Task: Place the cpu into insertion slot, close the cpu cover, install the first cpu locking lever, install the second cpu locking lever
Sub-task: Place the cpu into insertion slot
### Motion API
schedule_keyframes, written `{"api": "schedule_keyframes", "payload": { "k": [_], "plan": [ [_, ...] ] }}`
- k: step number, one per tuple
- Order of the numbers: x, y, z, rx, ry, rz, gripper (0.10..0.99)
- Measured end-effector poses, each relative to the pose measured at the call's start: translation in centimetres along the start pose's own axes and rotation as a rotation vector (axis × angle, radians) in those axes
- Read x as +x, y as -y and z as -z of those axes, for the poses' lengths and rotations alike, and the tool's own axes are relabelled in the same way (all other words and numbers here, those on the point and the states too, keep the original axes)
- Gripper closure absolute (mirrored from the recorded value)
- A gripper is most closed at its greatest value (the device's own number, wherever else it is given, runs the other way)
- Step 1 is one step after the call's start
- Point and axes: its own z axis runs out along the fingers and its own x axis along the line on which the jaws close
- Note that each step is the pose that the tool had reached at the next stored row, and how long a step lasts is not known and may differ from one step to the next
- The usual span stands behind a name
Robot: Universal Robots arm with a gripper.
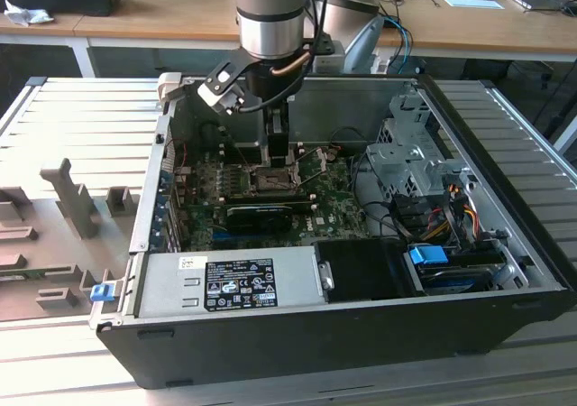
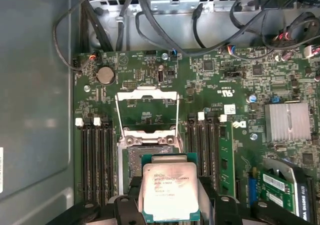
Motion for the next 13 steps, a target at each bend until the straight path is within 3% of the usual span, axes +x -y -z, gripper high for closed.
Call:
{"api": "schedule_keyframes", "payload": {
  "k": [2, 13],
  "plan": [
    [0.22, 0.08, -0.81, -0.001, -0.0003, 0.001, 0.557],
    [0.22, 0.1, -1.11, -0.001, -0.0011, 0.001, 0.557]
  ]
}}
